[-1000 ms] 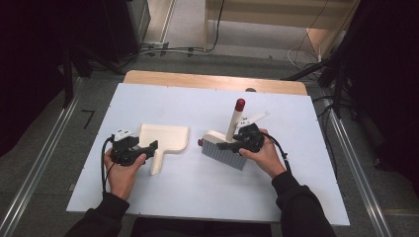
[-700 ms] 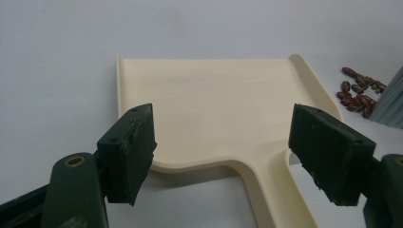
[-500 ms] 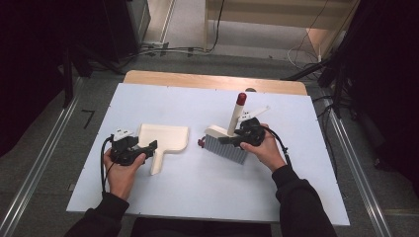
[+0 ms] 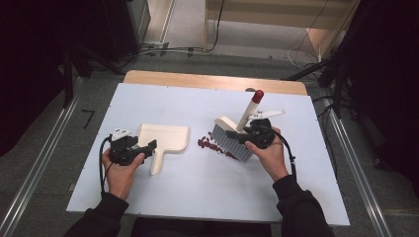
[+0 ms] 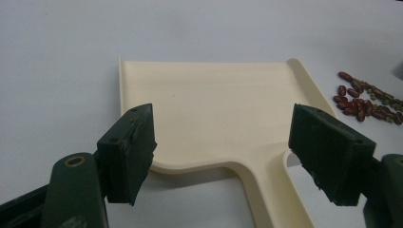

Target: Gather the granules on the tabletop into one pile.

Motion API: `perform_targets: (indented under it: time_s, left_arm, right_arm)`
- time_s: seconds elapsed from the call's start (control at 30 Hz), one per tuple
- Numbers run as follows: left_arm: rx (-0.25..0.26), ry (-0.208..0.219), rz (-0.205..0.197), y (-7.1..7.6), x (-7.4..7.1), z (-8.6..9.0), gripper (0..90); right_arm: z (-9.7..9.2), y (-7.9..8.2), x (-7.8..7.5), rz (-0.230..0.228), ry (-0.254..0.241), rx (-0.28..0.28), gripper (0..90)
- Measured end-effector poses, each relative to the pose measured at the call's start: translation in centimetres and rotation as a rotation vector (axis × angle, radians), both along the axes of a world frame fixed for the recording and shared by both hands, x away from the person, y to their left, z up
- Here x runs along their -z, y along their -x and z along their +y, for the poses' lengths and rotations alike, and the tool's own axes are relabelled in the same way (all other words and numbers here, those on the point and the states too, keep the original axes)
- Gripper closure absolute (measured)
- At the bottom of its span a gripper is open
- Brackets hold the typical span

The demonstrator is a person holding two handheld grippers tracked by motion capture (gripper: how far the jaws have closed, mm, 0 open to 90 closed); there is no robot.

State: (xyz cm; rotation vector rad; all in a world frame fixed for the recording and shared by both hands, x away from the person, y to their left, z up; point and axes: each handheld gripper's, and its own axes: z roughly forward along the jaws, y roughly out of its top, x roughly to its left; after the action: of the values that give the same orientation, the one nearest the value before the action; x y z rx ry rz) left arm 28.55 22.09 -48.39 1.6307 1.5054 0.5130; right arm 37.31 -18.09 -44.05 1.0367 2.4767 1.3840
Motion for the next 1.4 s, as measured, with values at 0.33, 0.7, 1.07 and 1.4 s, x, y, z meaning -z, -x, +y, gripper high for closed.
perform_targets:
  time_s: [0.33,0.7,1.07,1.4]
  left_arm:
    - [-0.009,0.002,0.003,-0.3,0.2,0.2,24.7]
    - [-0.006,0.000,0.007,-0.3,0.2,0.2,24.7]
    - [-0.005,0.002,0.003,-0.3,0.2,0.2,24.8]
    - [-0.003,0.000,0.003,-0.3,0.2,0.2,24.7]
  right_arm:
    - [-1.7,1.2,1.0,-0.040,0.092,0.176,64.2]
    - [0.3,2.5,2.1,-0.155,0.246,0.317,64.2]
    - [4.8,3.4,2.3,-0.167,0.316,0.420,64.3]
    - [6.2,3.0,2.4,-0.151,0.314,0.473,64.3]
